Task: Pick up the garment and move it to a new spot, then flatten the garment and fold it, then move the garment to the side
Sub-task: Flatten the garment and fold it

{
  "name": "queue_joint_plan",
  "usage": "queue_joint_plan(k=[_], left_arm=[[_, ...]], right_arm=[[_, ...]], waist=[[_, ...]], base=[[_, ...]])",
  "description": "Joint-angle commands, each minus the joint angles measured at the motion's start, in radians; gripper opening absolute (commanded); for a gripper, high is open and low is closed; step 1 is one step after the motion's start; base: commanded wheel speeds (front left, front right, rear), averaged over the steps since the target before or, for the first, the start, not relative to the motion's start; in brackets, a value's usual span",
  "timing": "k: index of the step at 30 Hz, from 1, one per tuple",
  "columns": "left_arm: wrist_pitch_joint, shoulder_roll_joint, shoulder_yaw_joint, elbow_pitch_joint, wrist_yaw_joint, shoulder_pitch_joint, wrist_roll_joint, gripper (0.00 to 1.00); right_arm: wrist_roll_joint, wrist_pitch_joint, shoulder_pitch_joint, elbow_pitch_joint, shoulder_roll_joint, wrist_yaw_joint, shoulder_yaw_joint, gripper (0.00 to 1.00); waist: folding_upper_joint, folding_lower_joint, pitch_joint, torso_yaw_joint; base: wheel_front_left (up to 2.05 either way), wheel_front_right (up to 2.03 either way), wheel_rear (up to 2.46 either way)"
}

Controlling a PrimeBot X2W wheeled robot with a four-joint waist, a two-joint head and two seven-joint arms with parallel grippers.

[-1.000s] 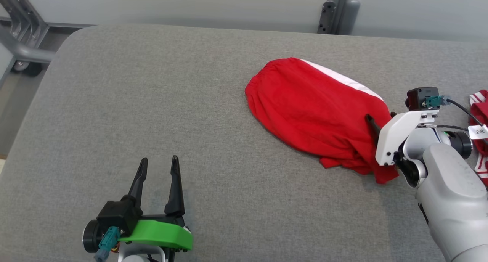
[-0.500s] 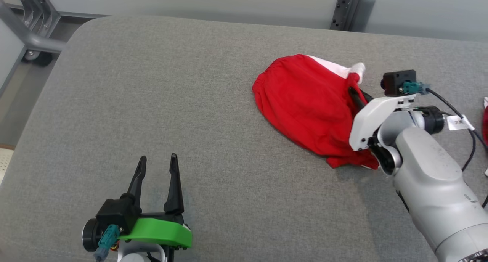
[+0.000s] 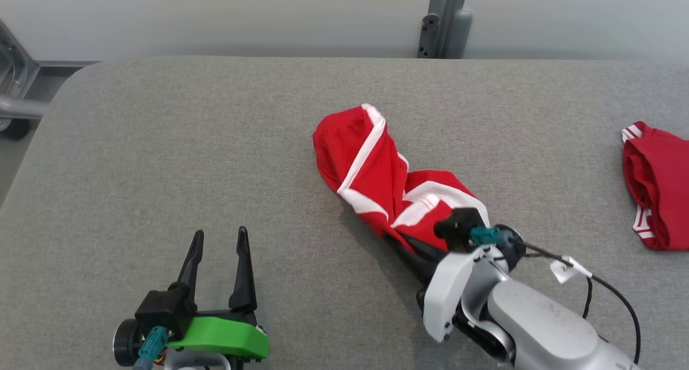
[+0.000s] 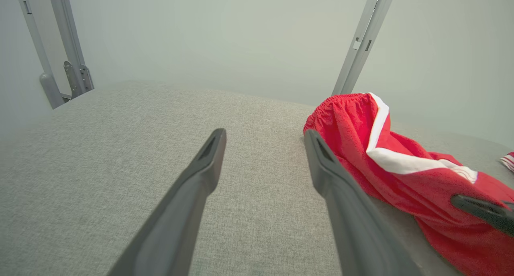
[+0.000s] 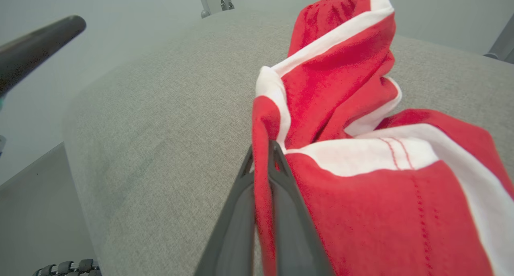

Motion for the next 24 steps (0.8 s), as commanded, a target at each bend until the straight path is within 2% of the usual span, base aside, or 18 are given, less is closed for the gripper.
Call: queue_joint_plan(k=[1, 7, 11, 12, 13, 14, 20, 24], left_arm=[[0.000, 0.001, 0.004, 0.000, -0.002, 0.015, 0.005, 1.00], [0.000, 0.001, 0.006, 0.002, -0.006, 0.026, 0.011, 1.00], [0.000, 0.001, 0.007, 0.005, -0.009, 0.028, 0.012, 1.00], [0.000, 0.001, 0.006, 0.005, -0.009, 0.028, 0.013, 1.00], [0.000, 0.001, 0.005, 0.005, -0.009, 0.029, 0.014, 1.00], [0.000, 0.001, 0.005, 0.006, -0.010, 0.029, 0.015, 1.00], [0.000, 0.001, 0.006, 0.004, -0.006, 0.031, 0.017, 1.00], [0.000, 0.001, 0.005, 0.004, -0.005, 0.032, 0.013, 1.00]], right_arm=[[0.011, -0.009, 0.034, -0.022, -0.016, 0.000, 0.015, 0.00], [0.035, -0.002, 0.147, -0.087, -0.053, 0.000, 0.089, 0.00], [0.009, -0.030, 0.186, -0.077, -0.063, 0.000, 0.106, 0.00], [0.008, -0.038, 0.194, -0.073, -0.056, 0.000, 0.103, 0.17], [0.009, -0.046, 0.200, -0.073, -0.051, 0.000, 0.101, 0.46], [0.012, -0.054, 0.204, -0.075, -0.047, 0.000, 0.097, 1.00], [-0.003, -0.087, 0.223, -0.113, -0.053, 0.000, 0.060, 1.00], [-0.014, -0.094, 0.238, -0.171, -0.079, 0.000, -0.013, 1.00]], waist=[[0.0000, 0.0000, -0.016, -0.027], [0.0000, 0.0000, -0.024, -0.061], [0.0000, 0.0000, -0.026, -0.079], [0.0000, 0.0000, -0.026, -0.082], [0.0000, 0.0000, -0.025, -0.085], [0.0000, 0.0000, -0.025, -0.088], [0.0000, 0.0000, -0.025, -0.100], [0.0000, 0.0000, -0.025, -0.101]], base=[[0.00, 0.00, 0.00], [0.00, 0.00, 0.00], [0.00, 0.00, 0.00], [0.00, 0.00, 0.00], [0.00, 0.00, 0.00], [0.00, 0.00, 0.00], [0.00, 0.00, 0.00], [0.00, 0.00, 0.00]])
